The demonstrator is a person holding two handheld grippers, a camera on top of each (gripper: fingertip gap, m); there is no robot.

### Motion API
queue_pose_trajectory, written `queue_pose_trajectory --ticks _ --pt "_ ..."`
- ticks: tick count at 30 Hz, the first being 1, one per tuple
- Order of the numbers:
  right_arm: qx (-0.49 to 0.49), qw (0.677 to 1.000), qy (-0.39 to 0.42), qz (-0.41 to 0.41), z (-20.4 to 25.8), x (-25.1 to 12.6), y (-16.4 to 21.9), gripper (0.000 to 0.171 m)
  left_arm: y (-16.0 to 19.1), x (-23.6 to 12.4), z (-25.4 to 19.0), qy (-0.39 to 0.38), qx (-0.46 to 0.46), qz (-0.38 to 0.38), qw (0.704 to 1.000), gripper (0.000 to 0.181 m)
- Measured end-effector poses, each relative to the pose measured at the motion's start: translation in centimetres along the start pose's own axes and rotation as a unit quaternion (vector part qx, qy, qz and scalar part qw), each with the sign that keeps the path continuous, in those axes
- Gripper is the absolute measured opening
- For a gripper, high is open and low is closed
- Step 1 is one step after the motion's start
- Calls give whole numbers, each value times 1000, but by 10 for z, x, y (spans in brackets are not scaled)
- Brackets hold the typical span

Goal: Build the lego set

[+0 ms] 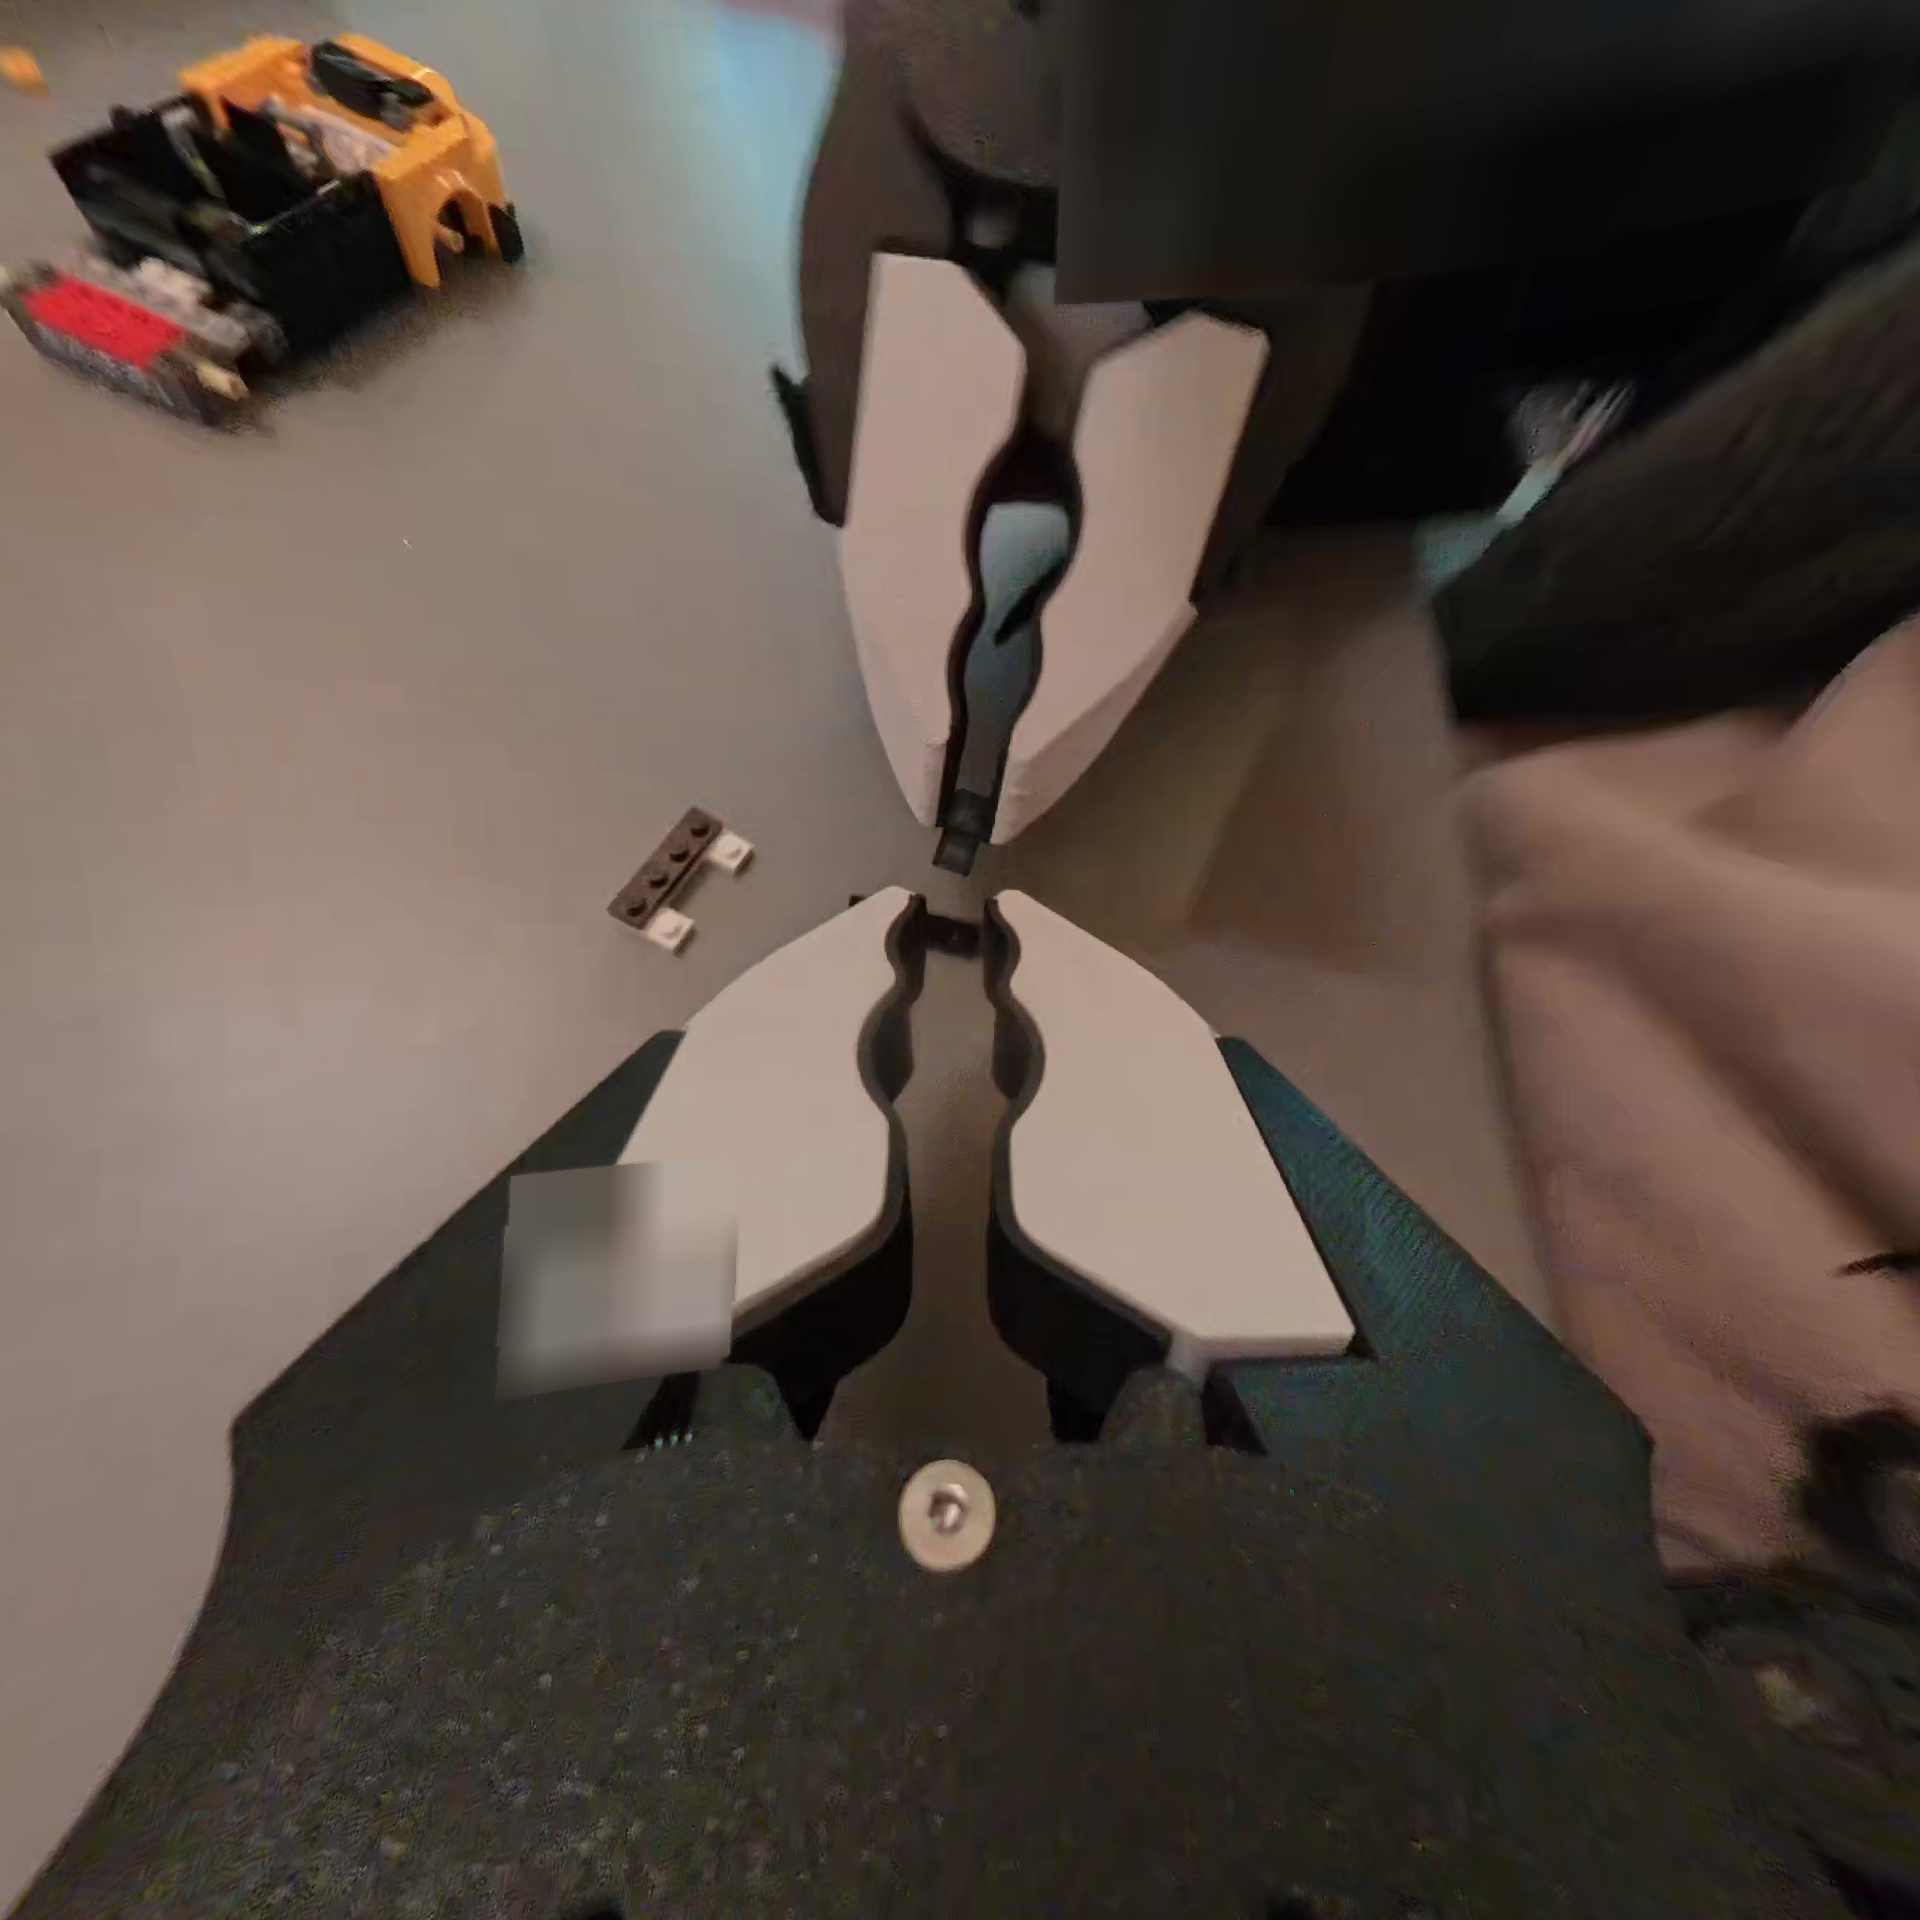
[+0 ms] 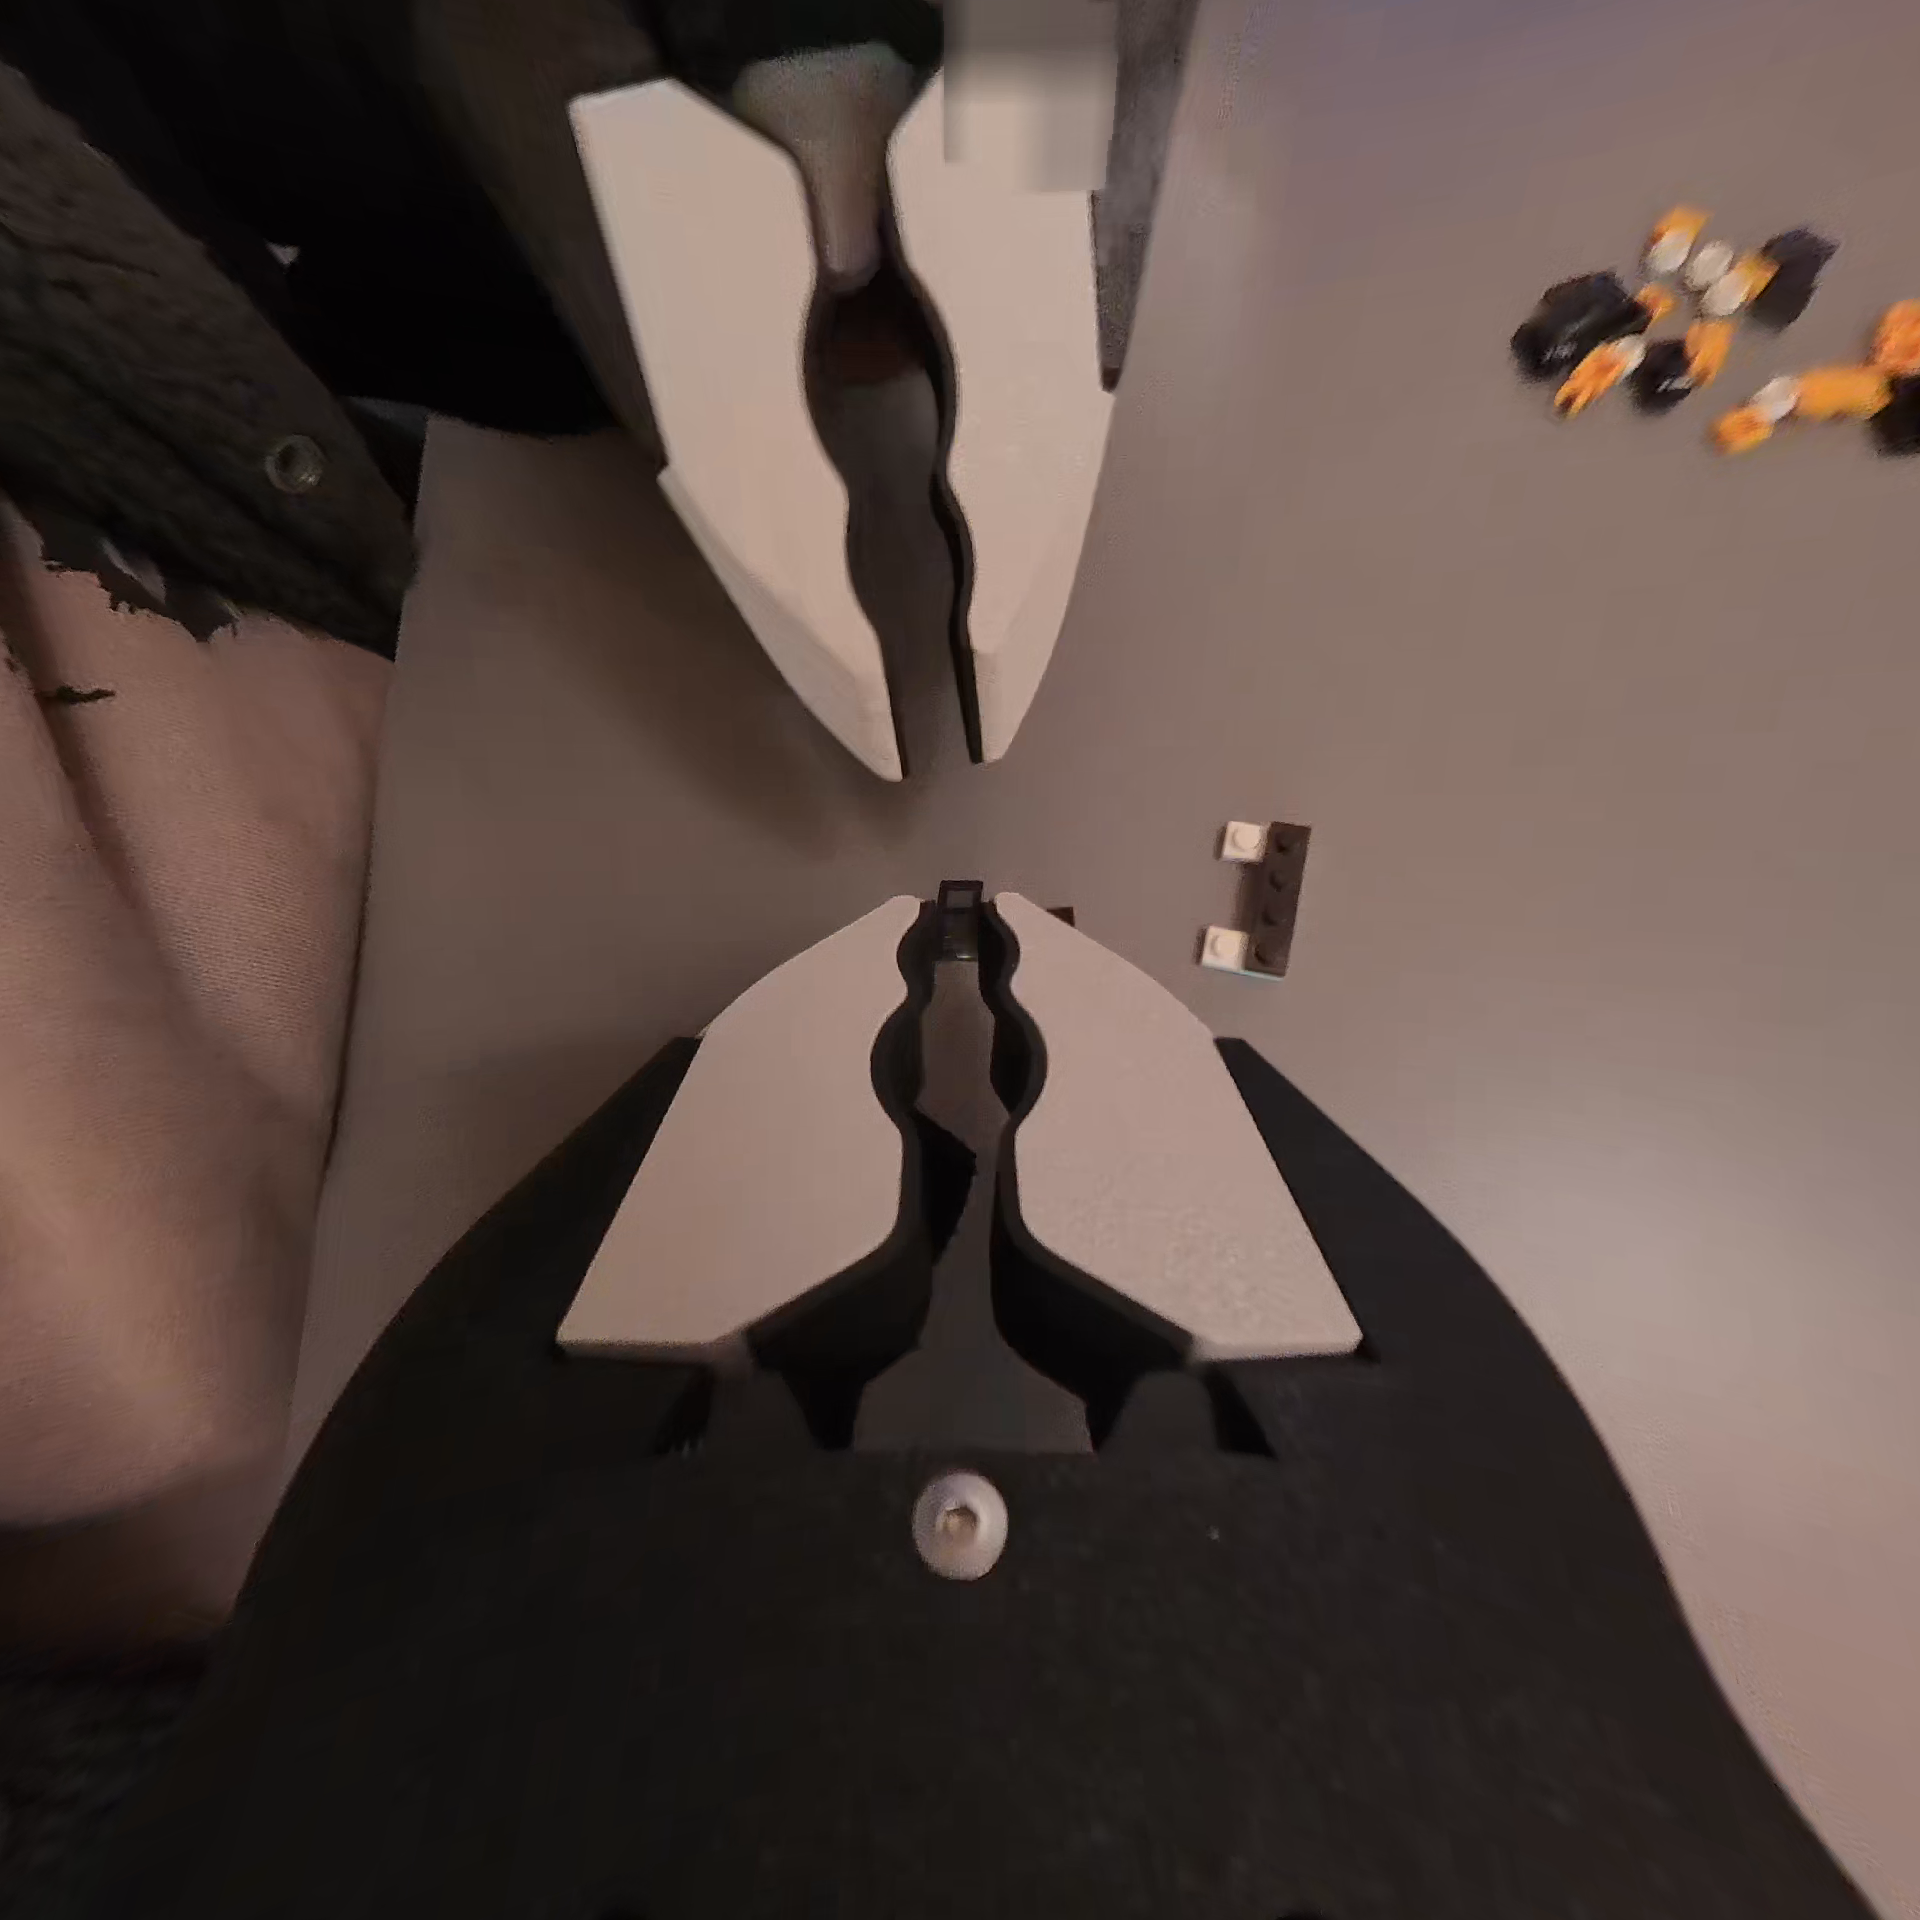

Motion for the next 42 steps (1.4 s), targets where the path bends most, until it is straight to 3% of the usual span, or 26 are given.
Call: queue_pose_trajectory --ticks 4,8,42 --pt "-8 999 -6 39 3 13 8 8 19 11 -4 -41 105 70 991 14" --pt "-11 998 -10 61 3 18 13 8 22 16 -10 -42 138 79 986 15" --pt "-27 990 -45 133 1 16 16 7 22 37 -13 -68 174 89 978 11"
Point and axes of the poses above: each gripper's, where its closed fingertips meet, x out along the fingers, y out of its underside, z = x × y across the jaws, the point moved 1 cm from there along -x, back along the fingers, and after that the axes turned 2 degrees about z, right-handed, at the moved point
